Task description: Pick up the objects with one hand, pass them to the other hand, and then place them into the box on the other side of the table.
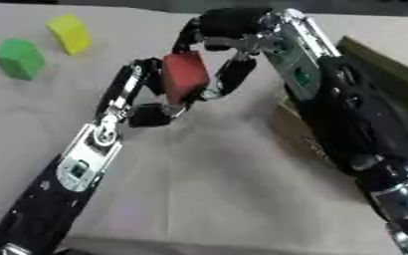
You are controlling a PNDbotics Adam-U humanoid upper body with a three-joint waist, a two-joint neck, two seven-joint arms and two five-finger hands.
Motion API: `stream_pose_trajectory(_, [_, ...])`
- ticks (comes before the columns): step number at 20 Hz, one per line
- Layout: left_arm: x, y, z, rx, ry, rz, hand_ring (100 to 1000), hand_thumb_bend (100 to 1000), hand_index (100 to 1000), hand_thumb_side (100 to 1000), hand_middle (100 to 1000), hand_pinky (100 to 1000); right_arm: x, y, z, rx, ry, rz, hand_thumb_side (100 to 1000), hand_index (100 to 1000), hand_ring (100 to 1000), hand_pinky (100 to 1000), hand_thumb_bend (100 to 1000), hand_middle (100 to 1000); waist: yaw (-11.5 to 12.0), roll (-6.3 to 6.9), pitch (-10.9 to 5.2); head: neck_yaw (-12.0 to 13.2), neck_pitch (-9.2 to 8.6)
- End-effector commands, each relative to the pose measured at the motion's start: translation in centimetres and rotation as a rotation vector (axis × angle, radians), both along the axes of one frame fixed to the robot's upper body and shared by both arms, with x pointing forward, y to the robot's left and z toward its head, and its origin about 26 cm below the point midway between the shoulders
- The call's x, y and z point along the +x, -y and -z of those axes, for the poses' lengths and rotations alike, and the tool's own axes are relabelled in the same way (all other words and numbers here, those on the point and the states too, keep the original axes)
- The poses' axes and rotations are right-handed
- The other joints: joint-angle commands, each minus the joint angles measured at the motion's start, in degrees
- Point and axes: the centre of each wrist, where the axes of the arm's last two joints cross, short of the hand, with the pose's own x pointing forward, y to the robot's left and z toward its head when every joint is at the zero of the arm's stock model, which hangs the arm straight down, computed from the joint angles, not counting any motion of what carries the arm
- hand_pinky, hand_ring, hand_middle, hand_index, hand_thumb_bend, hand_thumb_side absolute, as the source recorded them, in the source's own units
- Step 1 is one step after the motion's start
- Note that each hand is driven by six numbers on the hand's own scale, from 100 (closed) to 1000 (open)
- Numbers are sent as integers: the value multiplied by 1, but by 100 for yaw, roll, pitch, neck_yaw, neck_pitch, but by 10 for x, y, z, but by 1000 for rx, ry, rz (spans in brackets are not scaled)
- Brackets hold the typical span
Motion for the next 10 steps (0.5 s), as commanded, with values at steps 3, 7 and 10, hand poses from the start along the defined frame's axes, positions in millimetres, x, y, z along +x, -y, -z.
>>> stream_pose_trajectory(3, [0, 7, -14, -12, 43, 19, 463, 100, 412, 250, 269, 541, -2, 3, -11, -18, 11, -29, 360, 685, 752, 839, 332, 537, 0, -68, -32, -35, 32])
stream_pose_trajectory(7, [0, 7, -13, -12, 40, 13, 464, 100, 415, 243, 273, 544, -3, 3, -12, -1, 3, -29, 328, 655, 733, 836, 296, 510, -6, -63, -33, -73, 32])
stream_pose_trajectory(10, [1, 7, -12, -9, 39, 10, 465, 100, 416, 236, 273, 545, -4, 3, -13, 7, -5, -27, 306, 635, 717, 832, 256, 493, -11, -57, -35, -101, 32])
